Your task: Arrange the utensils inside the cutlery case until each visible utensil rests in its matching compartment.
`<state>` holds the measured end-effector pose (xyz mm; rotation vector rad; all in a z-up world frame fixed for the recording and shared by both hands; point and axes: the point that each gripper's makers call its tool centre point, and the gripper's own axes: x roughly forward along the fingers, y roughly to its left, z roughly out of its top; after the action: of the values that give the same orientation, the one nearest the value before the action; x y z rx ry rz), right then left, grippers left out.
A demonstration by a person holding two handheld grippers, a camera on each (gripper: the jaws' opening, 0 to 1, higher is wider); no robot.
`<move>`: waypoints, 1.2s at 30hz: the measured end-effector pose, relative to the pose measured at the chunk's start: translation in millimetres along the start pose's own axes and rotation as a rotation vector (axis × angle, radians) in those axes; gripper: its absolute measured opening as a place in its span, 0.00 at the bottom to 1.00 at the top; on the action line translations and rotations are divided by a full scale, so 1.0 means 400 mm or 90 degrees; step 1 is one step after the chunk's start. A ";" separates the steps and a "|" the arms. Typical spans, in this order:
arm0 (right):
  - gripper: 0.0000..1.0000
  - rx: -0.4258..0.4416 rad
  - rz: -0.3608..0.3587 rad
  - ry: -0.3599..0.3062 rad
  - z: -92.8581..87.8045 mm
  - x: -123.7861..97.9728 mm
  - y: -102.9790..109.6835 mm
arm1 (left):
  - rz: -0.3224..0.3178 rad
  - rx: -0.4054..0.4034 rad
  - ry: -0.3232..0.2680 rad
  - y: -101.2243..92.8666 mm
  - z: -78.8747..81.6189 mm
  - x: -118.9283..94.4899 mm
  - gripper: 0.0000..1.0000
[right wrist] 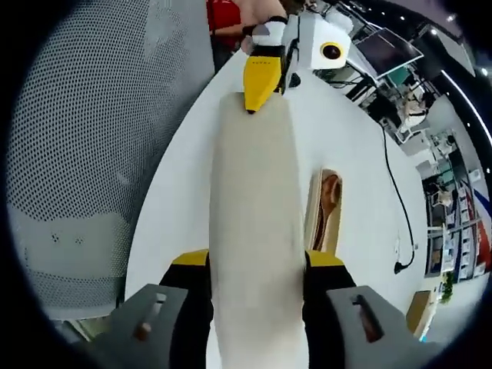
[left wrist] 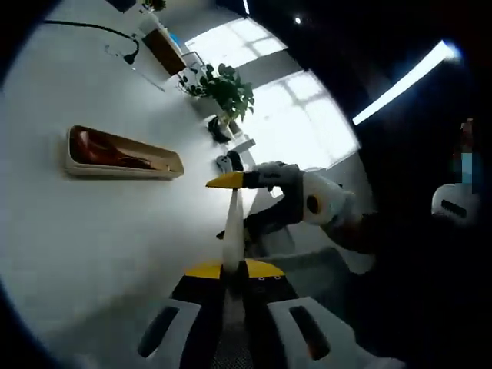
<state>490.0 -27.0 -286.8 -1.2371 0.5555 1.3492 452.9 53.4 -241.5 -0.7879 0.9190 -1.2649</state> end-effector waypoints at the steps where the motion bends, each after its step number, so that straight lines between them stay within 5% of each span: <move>1: 0.44 0.007 0.011 0.004 -0.002 0.004 0.004 | -0.018 -0.026 -0.002 -0.013 0.002 0.002 0.06; 4: 0.45 -0.003 0.014 0.011 -0.003 0.007 0.002 | -0.064 -0.038 -0.021 -0.043 0.016 0.006 0.04; 5: 0.45 -0.012 0.012 0.012 -0.002 0.006 0.001 | -0.036 -0.016 -0.018 -0.029 0.016 0.006 0.04; 9: 0.47 0.017 0.035 -0.023 0.038 -0.010 0.018 | -0.041 -0.039 -0.012 -0.029 0.017 0.005 0.03; 13: 0.42 -0.003 0.014 -0.005 0.032 -0.014 0.007 | -0.051 -0.079 -0.030 -0.024 0.025 0.002 0.03; 24: 0.39 0.014 0.011 0.002 0.020 -0.003 -0.025 | -0.040 -0.085 -0.056 0.006 0.049 -0.003 0.06; 27: 0.39 0.000 0.001 0.015 -0.001 0.003 -0.058 | 0.013 -0.051 -0.062 0.045 0.060 -0.006 0.22; 31: 0.39 0.042 0.004 0.004 -0.018 0.012 -0.101 | 0.060 -0.023 -0.073 0.096 0.085 -0.006 0.26; 36: 0.39 0.066 0.014 0.011 -0.039 0.048 -0.147 | 0.102 -0.032 -0.098 0.142 0.135 0.002 0.17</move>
<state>553.2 -19.8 -289.1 -1.1618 0.6455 1.3126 526.1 60.8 -268.6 -0.8222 0.8737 -1.0312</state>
